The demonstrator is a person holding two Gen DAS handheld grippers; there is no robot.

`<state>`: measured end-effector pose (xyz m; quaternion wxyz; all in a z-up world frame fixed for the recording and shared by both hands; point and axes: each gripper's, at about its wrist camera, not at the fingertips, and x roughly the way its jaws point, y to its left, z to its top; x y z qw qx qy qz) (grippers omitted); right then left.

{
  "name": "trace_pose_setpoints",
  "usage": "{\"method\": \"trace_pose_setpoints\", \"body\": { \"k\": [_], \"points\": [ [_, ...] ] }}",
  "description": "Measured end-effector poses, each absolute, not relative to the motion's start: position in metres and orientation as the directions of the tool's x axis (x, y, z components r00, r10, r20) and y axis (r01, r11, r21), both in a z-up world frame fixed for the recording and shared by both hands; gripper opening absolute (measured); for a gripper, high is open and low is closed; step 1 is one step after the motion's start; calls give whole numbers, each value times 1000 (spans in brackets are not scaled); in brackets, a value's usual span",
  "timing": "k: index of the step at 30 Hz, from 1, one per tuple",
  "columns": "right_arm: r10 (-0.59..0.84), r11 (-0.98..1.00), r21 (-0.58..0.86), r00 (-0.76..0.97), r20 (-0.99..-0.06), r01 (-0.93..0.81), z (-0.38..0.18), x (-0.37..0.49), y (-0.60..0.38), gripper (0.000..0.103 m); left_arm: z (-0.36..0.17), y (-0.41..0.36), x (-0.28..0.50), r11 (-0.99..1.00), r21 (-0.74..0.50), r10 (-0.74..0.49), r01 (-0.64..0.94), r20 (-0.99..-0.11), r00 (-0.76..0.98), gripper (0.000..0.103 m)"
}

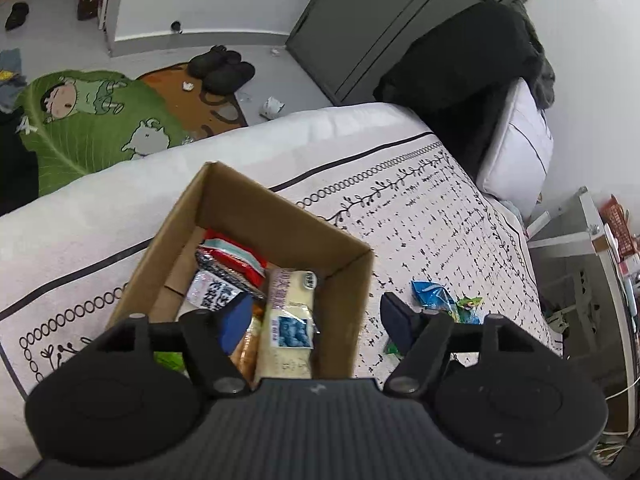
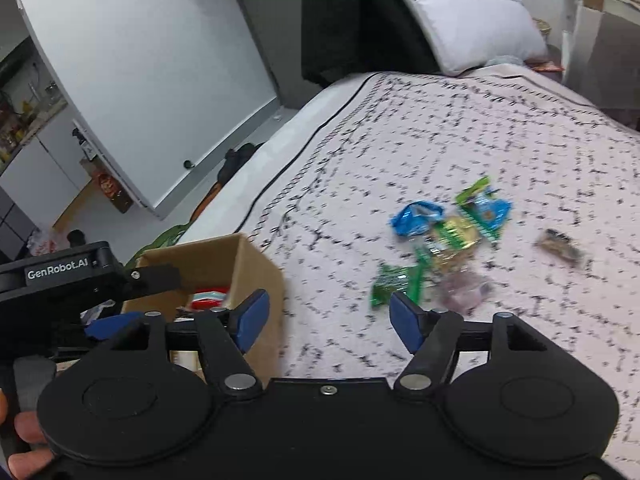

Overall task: Organize snacks
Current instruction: 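Move both open tools back over the remaining snacks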

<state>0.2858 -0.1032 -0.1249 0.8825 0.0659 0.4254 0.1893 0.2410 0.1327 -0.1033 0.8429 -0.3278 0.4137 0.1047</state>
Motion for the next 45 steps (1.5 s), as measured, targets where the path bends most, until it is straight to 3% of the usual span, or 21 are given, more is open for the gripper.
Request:
{"method": "trace_pose_setpoints", "body": {
  "k": [5,24,32,45],
  "points": [
    [366,930,258,592,-718,-262,-122,287,-126,74,-99,111,246,803,-438,-89,-405,-760,644,72],
    [306,952,217,641,-704,-216,-127,302,-219,74,-90,26,264,899,-366,-114,-239,-724,680,72],
    [256,966,202,652,-713,-159,-158,311,-244,74,-104,-2,277,924,-327,-116,-196,-731,672,72],
    [302,953,246,641,-705,-179,-183,336,-252,74,-134,-23,301,953,-260,-91,-156,-736,670,72]
  ]
}}
